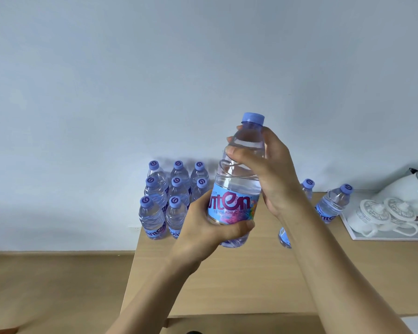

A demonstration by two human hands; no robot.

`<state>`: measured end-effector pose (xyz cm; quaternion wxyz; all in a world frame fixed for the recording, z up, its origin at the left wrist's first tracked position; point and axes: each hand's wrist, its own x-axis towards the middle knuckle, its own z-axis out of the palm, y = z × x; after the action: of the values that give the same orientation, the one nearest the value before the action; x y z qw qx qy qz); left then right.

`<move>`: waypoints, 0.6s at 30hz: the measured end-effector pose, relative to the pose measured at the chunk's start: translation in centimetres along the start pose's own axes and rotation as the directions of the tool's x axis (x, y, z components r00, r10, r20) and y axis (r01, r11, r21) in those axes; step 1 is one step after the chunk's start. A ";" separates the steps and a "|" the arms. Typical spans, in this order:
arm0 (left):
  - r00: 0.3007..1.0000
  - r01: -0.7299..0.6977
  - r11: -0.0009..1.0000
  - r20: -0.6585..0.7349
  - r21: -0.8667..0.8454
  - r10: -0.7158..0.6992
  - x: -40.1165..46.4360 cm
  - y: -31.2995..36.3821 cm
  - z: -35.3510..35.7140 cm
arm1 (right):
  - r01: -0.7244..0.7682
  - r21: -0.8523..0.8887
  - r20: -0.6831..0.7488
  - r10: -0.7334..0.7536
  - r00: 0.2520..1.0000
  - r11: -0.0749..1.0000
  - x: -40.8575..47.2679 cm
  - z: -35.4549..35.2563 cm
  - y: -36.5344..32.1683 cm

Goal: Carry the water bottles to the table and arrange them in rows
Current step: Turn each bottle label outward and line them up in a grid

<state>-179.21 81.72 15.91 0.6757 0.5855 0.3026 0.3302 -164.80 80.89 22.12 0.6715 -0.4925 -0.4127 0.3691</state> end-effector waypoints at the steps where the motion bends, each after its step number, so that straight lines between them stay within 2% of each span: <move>1: 0.998 -0.017 0.999 -0.054 0.038 0.019 -0.1 0.0 0.2 | 0.021 -0.054 -0.027 -0.023 0.999 0.998 -0.2 0.3 0.0; 4: 0.982 -0.071 0.987 -0.165 0.143 0.095 -0.3 -0.3 0.8 | 0.021 -0.055 -0.099 -0.026 0.995 0.998 -0.7 1.1 0.3; 6: 0.979 -0.085 0.986 -0.174 0.144 0.110 -0.5 -0.5 1.1 | 0.010 -0.038 -0.126 -0.015 0.992 0.999 -0.8 1.4 0.4; 9: 0.985 -0.070 0.986 -0.148 0.148 0.092 -0.7 -0.7 0.7 | 0.001 -0.004 -0.094 -0.001 0.996 1.000 -0.7 1.3 0.4; 13: 1.000 0.016 1.000 -0.003 -0.006 -0.016 -0.5 -0.4 -0.2 | -0.012 0.070 0.000 0.012 1.000 0.998 -0.5 1.0 0.3; 16: 0.990 0.039 0.993 0.141 -0.110 -0.024 -0.6 -0.5 -0.7 | -0.002 0.082 0.080 -0.005 0.997 0.997 -0.2 0.5 0.2; 18: 0.983 0.042 0.990 0.180 -0.138 -0.017 -0.7 -0.8 -1.0 | 0.007 0.070 0.117 -0.015 0.993 0.998 -0.1 0.4 0.2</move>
<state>-180.29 81.69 15.02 0.7446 0.5590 0.2253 0.2869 -165.25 81.00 22.03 0.6648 -0.4441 -0.4410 0.4078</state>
